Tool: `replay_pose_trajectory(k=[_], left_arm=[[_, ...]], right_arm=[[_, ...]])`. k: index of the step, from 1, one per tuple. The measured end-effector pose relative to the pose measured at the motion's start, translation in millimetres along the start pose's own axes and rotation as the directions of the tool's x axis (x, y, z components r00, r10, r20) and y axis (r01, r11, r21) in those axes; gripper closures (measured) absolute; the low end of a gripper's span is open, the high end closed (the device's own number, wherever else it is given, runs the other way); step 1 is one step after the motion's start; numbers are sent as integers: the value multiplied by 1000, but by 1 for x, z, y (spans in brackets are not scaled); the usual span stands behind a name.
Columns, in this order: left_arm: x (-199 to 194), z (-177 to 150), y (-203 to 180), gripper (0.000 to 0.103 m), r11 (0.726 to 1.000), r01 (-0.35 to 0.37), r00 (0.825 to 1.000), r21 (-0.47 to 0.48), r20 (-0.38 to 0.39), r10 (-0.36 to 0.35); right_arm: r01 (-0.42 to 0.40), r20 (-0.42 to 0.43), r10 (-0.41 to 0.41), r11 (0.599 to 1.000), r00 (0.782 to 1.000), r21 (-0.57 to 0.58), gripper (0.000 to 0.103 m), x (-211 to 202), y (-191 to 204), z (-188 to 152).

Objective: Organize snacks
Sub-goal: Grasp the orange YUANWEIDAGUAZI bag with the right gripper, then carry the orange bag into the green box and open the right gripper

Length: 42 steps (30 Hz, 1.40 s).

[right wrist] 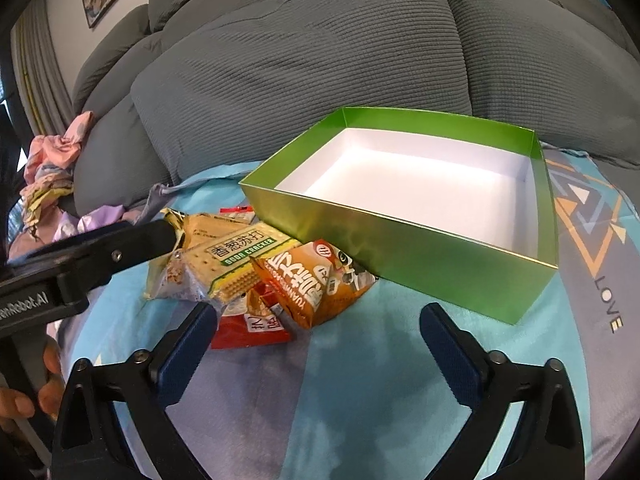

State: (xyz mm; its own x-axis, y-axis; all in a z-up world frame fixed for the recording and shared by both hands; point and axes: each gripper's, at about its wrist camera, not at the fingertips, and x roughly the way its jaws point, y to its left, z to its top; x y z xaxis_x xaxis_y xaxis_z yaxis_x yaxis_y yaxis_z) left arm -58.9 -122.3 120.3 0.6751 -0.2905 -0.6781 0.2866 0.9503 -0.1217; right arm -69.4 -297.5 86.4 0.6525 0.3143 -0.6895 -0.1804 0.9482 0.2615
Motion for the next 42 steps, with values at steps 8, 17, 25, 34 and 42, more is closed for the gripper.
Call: replay_pose_trajectory(k=[8,17,25,34,42], left_arm=[[35,11,-20,39,987,134,990,87,-53,-130],[74,5,-28,59,972,211,961,102,-204,-187],[80,2,-32,64,961,245,944,127,-257,-206],[65,-4,-49,72,941,301,936,155,-237,-260],[21,30,-62,74,928,317,948,197,-103,-302]], right_arm=[[-47,-14,47,998,999,34,21,15,-13,-5],[-113,-49,115,992,992,53,43,36,-13,-5],[-156,-51,156,988,986,13,69,44,-4,-8],[-168,15,169,985,986,-39,77,21,6,-14],[-158,145,169,984,975,-88,77,-28,10,15]])
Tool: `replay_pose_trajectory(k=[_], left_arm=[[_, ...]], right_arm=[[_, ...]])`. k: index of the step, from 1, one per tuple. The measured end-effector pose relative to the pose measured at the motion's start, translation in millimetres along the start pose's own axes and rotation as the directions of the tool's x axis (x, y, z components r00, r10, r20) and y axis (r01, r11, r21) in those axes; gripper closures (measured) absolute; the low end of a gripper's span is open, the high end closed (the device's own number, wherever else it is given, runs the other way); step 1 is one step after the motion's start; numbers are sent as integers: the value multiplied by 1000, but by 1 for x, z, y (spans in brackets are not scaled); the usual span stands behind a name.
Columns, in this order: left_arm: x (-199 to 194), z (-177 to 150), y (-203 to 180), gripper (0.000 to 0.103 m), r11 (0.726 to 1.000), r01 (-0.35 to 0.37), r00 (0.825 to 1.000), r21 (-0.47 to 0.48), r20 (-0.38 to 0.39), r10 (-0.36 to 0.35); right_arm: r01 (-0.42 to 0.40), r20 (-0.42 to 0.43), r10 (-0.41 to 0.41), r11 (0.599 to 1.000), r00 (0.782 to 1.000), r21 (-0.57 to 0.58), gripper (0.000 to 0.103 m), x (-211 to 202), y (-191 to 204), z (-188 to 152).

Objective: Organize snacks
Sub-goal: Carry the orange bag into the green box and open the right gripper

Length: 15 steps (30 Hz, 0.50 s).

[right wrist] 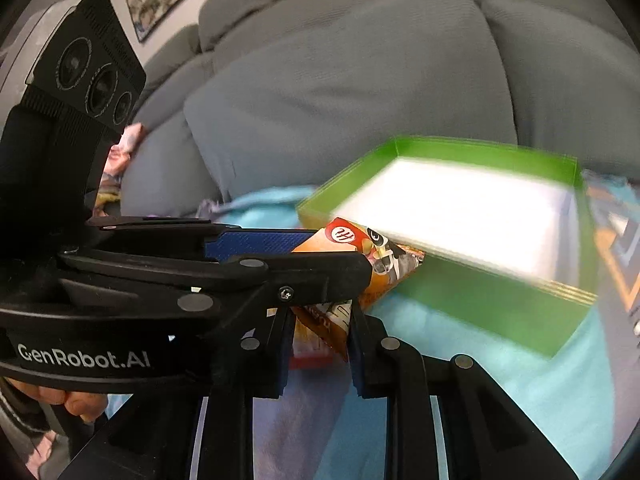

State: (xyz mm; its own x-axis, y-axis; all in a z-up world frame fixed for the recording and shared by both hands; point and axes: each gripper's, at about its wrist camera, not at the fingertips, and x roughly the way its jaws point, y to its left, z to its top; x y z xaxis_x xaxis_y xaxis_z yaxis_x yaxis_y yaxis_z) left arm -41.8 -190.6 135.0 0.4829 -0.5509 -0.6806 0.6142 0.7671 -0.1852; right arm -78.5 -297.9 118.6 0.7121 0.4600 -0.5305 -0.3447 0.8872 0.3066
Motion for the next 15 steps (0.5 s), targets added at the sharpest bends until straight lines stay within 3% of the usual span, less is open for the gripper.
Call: replay_pose_trajectory(k=[8,15], left_arm=[[17,52,5,74,1000,-9,998,25,59,7],[66,73,22,75,1000,2,1000,-28,8,-2]], right_arm=[[39,73,-37,999,997,-17,77,5,-30,50],[85,-1,-85,996,996,5,77,44,-65,63]])
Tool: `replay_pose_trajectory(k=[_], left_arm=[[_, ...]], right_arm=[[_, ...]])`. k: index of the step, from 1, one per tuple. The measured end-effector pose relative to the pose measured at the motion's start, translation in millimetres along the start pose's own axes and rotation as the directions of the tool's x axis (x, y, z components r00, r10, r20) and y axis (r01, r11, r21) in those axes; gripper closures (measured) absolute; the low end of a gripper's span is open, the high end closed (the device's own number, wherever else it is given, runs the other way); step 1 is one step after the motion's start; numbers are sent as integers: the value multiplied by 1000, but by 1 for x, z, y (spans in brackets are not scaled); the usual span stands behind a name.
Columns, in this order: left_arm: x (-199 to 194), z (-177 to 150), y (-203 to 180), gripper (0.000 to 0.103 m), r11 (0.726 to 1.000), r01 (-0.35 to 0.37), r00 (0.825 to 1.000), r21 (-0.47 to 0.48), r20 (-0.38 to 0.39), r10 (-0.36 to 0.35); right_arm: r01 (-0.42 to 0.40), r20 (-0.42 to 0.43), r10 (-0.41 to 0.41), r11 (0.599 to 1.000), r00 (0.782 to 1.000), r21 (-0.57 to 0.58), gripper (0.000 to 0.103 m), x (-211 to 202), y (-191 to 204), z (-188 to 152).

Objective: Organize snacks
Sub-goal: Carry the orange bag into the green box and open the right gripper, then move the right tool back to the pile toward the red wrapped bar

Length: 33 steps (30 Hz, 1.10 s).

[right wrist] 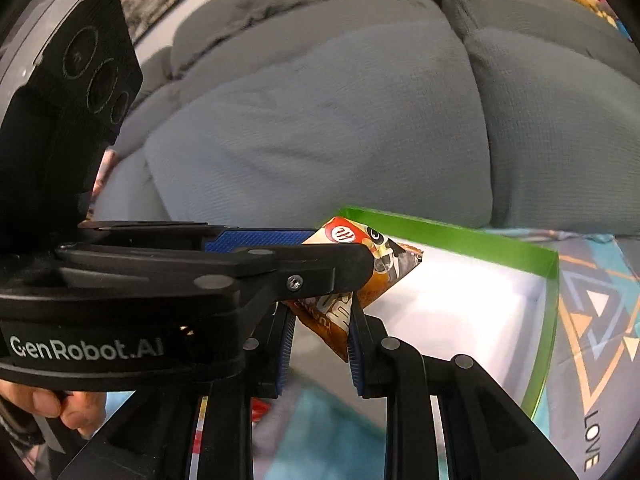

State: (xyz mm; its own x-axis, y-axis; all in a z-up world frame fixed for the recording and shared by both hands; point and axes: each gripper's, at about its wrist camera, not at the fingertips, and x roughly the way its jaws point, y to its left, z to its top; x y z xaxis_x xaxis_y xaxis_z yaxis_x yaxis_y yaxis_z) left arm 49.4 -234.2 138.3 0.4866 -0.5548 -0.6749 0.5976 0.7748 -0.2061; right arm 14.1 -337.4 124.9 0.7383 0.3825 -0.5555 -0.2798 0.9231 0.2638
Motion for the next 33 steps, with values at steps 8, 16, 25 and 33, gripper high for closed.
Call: replay_pose_trajectory(k=[8,16,25,33], left_arm=[[18,2,15,61,996,-35,999,-77,-1,35],[-22,-2,27,19,990,-92,990,-106,98,103],[-78,-31,35,0,979,-149,974,-136,153,169],[-118,-70,40,0,965,-188,959,-185,176,221]], right_arm=[[76,-76,-75,997,994,14,75,17,-18,-5],[120,-20,-118,991,993,67,45,-17,-31,-12],[46,31,-46,999,998,-8,36,-56,1,-23],[-42,-29,40,997,999,-70,33,-66,28,-46]])
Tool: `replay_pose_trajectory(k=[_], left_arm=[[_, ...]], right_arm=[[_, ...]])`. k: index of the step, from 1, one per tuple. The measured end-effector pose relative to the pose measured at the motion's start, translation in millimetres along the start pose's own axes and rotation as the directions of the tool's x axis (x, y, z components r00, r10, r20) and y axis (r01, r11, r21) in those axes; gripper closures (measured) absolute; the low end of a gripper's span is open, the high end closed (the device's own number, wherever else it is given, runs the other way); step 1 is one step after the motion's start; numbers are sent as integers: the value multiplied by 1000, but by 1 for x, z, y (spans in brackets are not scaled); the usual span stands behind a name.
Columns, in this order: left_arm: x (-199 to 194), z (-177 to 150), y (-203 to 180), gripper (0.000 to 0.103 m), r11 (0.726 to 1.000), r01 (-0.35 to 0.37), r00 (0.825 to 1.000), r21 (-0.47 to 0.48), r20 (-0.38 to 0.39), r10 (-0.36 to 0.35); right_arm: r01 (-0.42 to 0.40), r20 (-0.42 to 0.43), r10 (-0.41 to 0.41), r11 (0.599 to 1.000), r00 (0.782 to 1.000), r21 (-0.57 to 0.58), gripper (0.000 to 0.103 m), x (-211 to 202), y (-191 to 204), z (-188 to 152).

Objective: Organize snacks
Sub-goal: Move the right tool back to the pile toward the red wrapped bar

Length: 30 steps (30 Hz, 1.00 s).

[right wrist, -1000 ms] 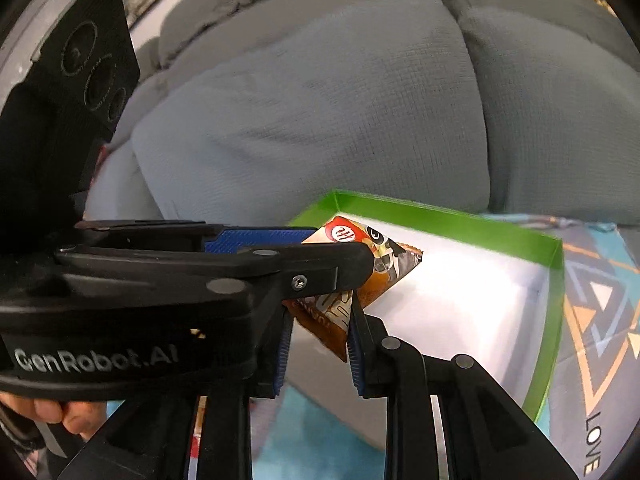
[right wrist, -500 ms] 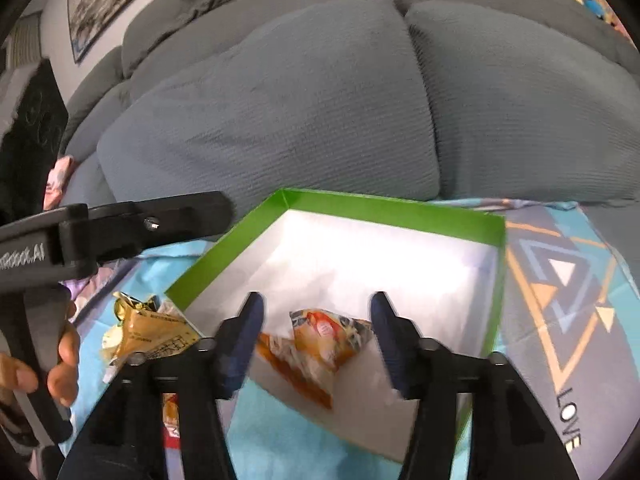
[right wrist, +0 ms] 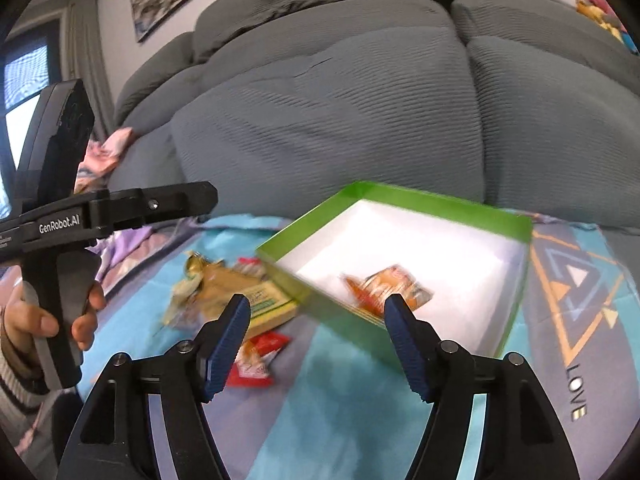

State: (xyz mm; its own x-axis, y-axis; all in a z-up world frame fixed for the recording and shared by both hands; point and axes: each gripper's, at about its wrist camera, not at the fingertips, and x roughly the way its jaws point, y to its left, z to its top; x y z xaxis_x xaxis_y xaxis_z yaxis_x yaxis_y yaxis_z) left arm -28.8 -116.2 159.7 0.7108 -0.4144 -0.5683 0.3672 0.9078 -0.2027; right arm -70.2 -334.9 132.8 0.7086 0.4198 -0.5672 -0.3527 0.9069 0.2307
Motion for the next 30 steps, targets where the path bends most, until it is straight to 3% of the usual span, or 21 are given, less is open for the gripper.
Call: replay_pose_trajectory(k=[5,9,13,21,30], left_arm=[[-12,-37,16,0,998,3,999,-67,-48,-7],[-5,-68,30,0,986,32,991,-164,-126,-53],[3,-91,40,0,974,16,984,-228,-171,-56],[18,-102,25,0,982,45,973,-184,-215,-85],[40,-106,28,0,976,43,962,-215,-255,-99]], right_arm=[[-27,-74,26,999,997,-20,33,9,11,-22],[-49,-131,43,998,990,-42,33,17,22,-42],[-81,-162,70,995,984,-58,33,24,30,-51],[-128,-221,97,983,970,-129,33,51,45,-60],[-172,-234,136,975,963,-140,33,70,45,-59]])
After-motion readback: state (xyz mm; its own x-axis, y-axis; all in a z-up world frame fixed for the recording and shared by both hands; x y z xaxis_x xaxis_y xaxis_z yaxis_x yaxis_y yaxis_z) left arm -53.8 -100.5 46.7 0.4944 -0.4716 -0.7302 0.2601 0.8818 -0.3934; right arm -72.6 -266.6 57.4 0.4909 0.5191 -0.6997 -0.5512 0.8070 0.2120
